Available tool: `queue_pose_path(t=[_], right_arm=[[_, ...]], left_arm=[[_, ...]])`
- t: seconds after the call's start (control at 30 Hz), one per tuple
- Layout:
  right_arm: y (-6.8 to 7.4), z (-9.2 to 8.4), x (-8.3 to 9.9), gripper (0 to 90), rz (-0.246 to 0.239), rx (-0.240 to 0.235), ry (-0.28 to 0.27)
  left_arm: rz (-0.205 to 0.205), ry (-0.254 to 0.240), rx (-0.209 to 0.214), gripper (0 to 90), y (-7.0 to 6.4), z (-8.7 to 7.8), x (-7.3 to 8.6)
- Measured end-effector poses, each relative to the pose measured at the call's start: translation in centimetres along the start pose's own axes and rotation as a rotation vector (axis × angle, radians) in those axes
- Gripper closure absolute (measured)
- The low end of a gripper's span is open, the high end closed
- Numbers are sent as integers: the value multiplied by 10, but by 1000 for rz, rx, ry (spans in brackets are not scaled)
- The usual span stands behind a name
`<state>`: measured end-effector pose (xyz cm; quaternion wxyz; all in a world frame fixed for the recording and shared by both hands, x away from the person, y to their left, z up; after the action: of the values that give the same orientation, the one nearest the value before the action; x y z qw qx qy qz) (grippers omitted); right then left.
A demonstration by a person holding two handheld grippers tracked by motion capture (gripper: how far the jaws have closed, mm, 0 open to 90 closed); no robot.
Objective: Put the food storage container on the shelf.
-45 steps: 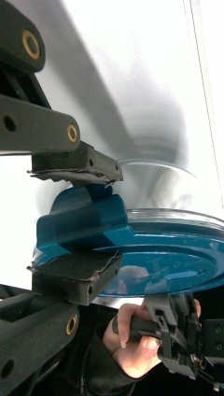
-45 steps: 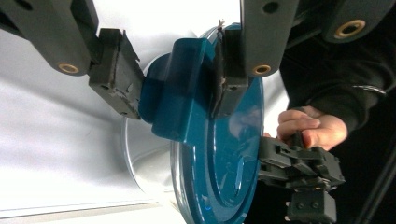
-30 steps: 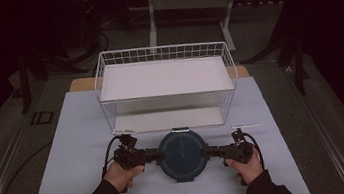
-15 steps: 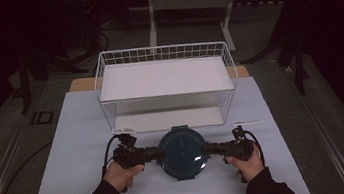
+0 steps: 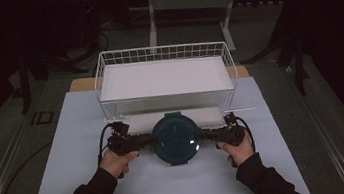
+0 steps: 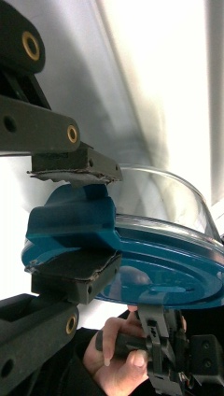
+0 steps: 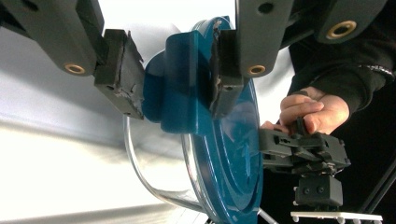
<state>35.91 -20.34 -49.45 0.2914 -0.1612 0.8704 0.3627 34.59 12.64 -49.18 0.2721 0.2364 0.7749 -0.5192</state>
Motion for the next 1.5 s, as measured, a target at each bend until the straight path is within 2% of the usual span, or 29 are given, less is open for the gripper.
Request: queue_pose_path(t=[0.17, 0.37, 0.57, 0.63, 0.8, 0.9, 0.97, 1.03, 1.07, 1.1, 1.3, 1.37, 1.4, 1.47, 1.5], right_arm=[[-5, 6, -9, 572, -3, 5, -17], [-13, 17, -17, 571, -11, 27, -41], [-18, 24, -21, 570, -2, 38, -60], [-20, 26, -22, 568, -8, 45, -76], [-24, 32, -23, 566, -3, 73, -78], [-24, 33, -23, 565, 20, 77, -82], [-27, 35, -25, 565, -2, 96, -117], [-28, 35, -26, 564, 4, 95, -118], [-30, 36, -26, 564, 24, 92, -115], [-32, 38, -27, 556, 42, 99, -128], [-30, 39, -28, 551, 20, 155, -178], [-28, 38, -27, 598, 5, 188, -213], [-25, 40, -26, 585, -11, 212, -218], [-22, 41, -26, 577, -9, 239, -235], [-22, 42, -27, 568, -3, 239, -237]], left_arm=[[18, -10, -14, 561, 7, 0, -7], [31, -45, -18, 559, 24, 4, -10], [62, -93, -23, 558, 32, 6, -13], [84, -94, -30, 557, 35, 7, -14], [56, -104, -46, 555, 42, 10, -14], [60, -114, -45, 555, 44, 12, -16], [59, -123, -48, 554, 47, 12, -17], [54, -133, -48, 553, 48, 13, -18], [52, -143, -46, 553, 50, 14, -18], [50, -158, -47, 552, 51, 15, -19], [62, -186, -56, 545, 52, 17, -17], [102, -196, -82, 551, 51, 20, -15], [105, -204, -92, 565, 50, 21, -16], [90, -221, -96, 560, 52, 21, -18], [105, -228, -119, 548, 52, 22, -19]])
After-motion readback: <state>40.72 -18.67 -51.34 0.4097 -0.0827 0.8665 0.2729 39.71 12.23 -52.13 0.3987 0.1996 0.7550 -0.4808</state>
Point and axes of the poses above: each handheld gripper's, and its own axes: z roughly forward along the jaws, x roughly out of its underside, y roughly to its left, the point moved 2 cm from there along z, roughly forward along the jaws, and after that the axes turned 15 degrees about x, right-handed, at the moved point
